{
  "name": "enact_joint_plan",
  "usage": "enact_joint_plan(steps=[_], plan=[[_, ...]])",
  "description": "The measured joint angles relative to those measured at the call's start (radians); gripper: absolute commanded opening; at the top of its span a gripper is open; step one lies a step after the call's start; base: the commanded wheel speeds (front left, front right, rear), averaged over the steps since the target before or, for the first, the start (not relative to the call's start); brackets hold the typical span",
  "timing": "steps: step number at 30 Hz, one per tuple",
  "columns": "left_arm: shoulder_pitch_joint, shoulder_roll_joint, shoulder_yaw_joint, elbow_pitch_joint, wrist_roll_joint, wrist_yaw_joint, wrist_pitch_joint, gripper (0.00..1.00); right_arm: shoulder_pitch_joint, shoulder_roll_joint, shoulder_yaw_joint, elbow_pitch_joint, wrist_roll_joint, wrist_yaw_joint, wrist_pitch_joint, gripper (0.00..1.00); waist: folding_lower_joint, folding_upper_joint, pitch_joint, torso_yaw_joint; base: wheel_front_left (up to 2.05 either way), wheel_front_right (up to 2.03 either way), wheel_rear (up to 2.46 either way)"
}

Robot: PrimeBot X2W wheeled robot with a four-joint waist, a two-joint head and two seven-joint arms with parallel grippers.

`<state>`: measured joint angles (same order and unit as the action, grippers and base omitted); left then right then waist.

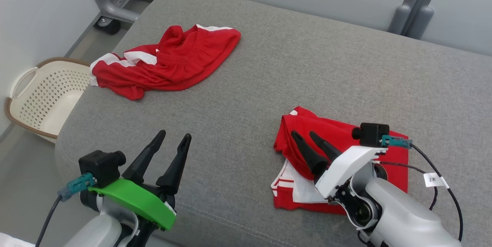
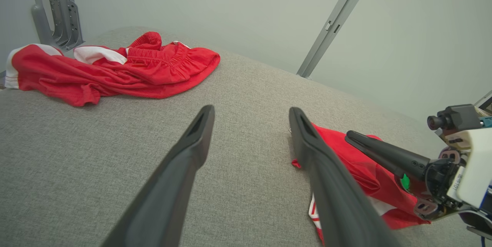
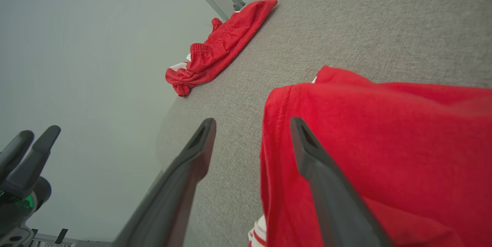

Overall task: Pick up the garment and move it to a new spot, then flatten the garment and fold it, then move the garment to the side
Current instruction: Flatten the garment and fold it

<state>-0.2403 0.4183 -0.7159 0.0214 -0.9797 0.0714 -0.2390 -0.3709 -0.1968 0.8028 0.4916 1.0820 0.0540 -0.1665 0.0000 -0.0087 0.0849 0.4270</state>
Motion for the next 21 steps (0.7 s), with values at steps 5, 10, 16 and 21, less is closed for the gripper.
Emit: enact_joint_plan(steps=[5,10,16,21], plan=[[0.007,0.002,0.004,-0.003,0.0,0.001,-0.001,1.0,-0.011,0.006,-0.018,-0.02,0.003,0.017,-0.014,1.0,0.0,0.0,0.0,-0.026,0.0,0.0,0.0],[0.017,0.003,0.006,-0.005,0.0,0.001,-0.001,1.0,-0.016,-0.022,-0.049,-0.039,0.008,0.024,-0.03,1.0,0.0,0.0,-0.003,-0.057,0.0,0.0,0.0],[0.018,0.003,0.009,-0.014,0.0,0.001,-0.001,1.0,-0.016,-0.087,-0.059,-0.04,-0.007,0.023,-0.035,1.0,0.0,0.0,-0.007,-0.09,0.0,0.0,0.0],[0.019,0.003,0.012,-0.03,0.008,0.003,-0.004,1.0,-0.015,-0.142,-0.08,-0.042,-0.027,0.014,-0.04,1.0,0.0,0.0,-0.01,-0.122,0.0,0.0,0.0]])
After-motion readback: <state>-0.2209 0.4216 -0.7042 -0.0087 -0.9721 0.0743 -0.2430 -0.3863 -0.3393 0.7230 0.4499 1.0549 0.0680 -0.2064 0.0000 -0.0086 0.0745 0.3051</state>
